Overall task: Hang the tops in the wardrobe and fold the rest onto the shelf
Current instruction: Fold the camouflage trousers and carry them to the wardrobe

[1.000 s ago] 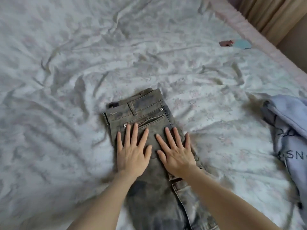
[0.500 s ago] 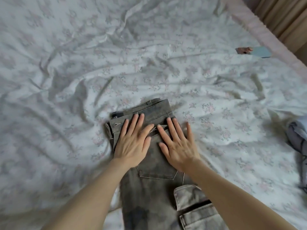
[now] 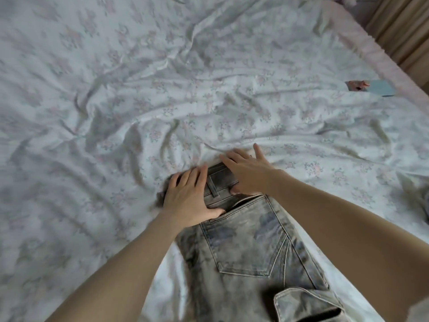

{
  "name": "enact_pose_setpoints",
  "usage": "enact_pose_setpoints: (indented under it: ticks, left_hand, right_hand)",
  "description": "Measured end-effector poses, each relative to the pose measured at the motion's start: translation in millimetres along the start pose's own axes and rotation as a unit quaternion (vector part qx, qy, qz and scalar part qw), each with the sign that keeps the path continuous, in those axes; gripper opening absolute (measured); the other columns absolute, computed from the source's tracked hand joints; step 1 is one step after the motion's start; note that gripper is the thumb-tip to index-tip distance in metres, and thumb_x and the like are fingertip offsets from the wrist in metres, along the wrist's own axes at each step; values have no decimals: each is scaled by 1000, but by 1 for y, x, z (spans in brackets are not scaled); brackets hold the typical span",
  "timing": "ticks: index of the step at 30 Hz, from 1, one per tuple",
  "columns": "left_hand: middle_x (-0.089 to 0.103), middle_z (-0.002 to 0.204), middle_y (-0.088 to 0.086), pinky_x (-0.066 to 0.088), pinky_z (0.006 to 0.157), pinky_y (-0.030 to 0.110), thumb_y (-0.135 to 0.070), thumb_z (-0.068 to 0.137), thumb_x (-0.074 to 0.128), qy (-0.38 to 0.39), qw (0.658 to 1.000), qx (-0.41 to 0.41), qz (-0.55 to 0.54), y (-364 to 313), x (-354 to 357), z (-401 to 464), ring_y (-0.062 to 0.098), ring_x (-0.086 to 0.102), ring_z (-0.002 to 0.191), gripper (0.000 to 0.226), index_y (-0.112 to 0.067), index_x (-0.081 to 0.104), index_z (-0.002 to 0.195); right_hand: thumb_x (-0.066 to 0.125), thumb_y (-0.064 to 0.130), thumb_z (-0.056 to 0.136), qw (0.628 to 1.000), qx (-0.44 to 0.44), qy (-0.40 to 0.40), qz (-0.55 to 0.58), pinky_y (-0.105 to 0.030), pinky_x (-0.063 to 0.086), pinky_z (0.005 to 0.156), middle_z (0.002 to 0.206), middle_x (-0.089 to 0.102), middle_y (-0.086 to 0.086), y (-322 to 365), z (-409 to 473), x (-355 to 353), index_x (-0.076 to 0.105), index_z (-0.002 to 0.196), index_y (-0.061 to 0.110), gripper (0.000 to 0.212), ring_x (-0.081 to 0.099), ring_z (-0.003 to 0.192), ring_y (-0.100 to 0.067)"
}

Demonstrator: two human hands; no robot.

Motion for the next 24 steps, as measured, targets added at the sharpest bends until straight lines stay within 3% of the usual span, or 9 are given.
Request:
enact_pose_setpoints:
  ticks: [4,5,7,9,12,15,18,20,24]
  left_hand:
    - [37,144,11,24,106,42,-76,63,61,60,997,-41,5,0,-15,5,28,36,131,119,-16,6,150]
    - [47,135,11,27,103,41,-68,65,67,77,995,-55,-9,4,-20,6,28,44,124,108,-14,19,146]
    - [63,98,1,28,93,38,-49,72,70,82,994,-64,-18,10,-35,4,21,57,91,65,-16,49,125]
    - [60,77,-5,29,90,35,-41,77,68,88,995,-55,-7,9,-46,-2,16,51,69,37,-18,61,105]
    - [65,96,-1,41,74,30,-43,76,72,160,985,-47,-49,-2,-53,-16,16,53,76,51,-13,59,115]
    - [55,95,3,35,55,25,-29,79,68,190,981,-21,-40,-20,-65,-33,16,51,78,36,-10,59,109]
    - [37,120,8,39,82,36,-26,81,61,123,992,-10,27,-37,-84,-54,26,36,114,32,-20,58,112]
    - [39,125,8,34,94,42,-33,83,62,74,997,1,32,-55,-96,-77,29,35,120,36,-21,57,116]
    - [61,109,8,43,78,36,-26,86,59,6,1000,28,-8,-97,-112,-141,30,58,100,37,-14,49,118]
  right_hand:
    - [63,34,85,997,-10,-42,-66,-45,26,110,143,37,-8,19,-7,-20,17,147,13,80,35,131,-25]
    - [62,31,86,996,-13,-51,-68,-42,31,104,137,43,-7,19,-11,-26,23,145,13,72,40,125,-24]
    - [59,28,88,997,-19,-53,-60,-40,34,99,125,51,-4,19,-22,-38,41,134,14,52,45,116,-21]
    - [57,23,88,996,-30,-69,-57,-36,33,94,115,55,-2,24,-34,-49,52,120,14,34,46,109,-19]
    - [57,16,85,995,-29,-75,-56,-32,37,91,116,50,-4,31,-58,-57,52,117,11,33,44,109,-20]
    - [54,10,87,995,-3,-81,-60,-32,41,89,123,42,-7,31,-86,-65,46,124,11,38,43,111,-21]
    - [54,11,86,987,-9,-100,-122,-34,35,92,128,38,-6,43,-118,-70,46,125,12,40,37,115,-23]
    - [54,16,86,981,-16,-111,-160,-37,29,95,129,41,-5,52,-143,-72,46,126,12,40,32,120,-25]
    - [51,19,88,989,-13,-71,-130,-42,20,108,137,47,-4,53,-202,-52,40,131,15,45,25,137,-24]
Point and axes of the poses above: each hand's wrist, its own z-axis towards the middle knuckle, its own x-axis out of the palm, y = z × x, the point moved 10 cm from there along z, towards the middle knuckle
